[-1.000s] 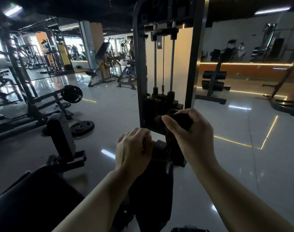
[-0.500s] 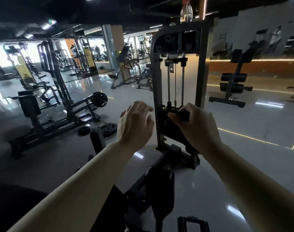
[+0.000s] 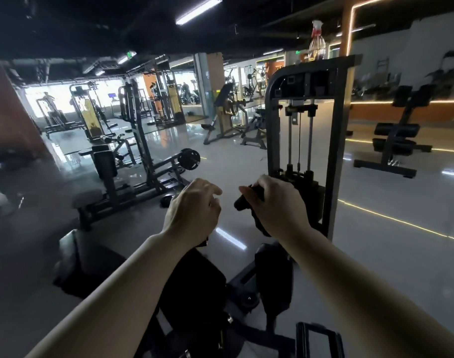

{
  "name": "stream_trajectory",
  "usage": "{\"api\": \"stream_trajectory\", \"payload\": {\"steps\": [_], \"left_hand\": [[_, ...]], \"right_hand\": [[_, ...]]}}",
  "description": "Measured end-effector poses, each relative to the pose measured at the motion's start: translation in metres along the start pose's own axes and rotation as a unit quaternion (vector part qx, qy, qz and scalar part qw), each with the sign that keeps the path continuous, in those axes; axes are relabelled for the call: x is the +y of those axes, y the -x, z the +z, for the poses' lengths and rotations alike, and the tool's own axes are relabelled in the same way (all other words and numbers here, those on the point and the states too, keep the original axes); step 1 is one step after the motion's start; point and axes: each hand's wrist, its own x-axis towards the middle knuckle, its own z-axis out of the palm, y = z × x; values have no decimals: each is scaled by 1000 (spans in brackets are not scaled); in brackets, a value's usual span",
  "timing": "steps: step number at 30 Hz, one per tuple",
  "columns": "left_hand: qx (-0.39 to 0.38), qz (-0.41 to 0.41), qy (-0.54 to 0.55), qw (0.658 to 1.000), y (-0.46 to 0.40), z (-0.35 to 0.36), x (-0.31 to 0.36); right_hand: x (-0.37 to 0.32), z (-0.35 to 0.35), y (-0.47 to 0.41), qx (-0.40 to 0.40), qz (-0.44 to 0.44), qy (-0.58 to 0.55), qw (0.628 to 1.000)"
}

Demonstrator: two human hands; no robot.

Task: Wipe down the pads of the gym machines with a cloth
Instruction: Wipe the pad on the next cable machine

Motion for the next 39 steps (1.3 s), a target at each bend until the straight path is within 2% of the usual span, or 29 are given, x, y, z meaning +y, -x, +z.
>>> {"api": "stream_trajectory", "payload": {"steps": [6, 15, 21, 28, 33, 37, 39], "left_hand": [[-61, -18, -79, 995, 95, -86, -50], [-7, -133, -134, 982, 257, -239, -155], [38, -195, -146, 969, 330, -305, -218], [111, -266, -131, 949, 361, -330, -307], [87, -285, -151, 942, 358, -342, -401], [69, -298, -167, 937, 324, -355, -491], [67, -309, -176, 932, 303, -364, -531]], "right_hand": [[-107, 12, 55, -55, -31, -27, 998], [-307, 83, 138, -90, -105, -134, 981], [-406, 139, 178, -145, -140, -164, 966], [-487, 227, 189, -239, -121, -257, 928], [-537, 317, 170, -277, -102, -279, 914], [-576, 394, 124, -299, -81, -316, 897], [-595, 426, 96, -294, -89, -308, 900]]}}
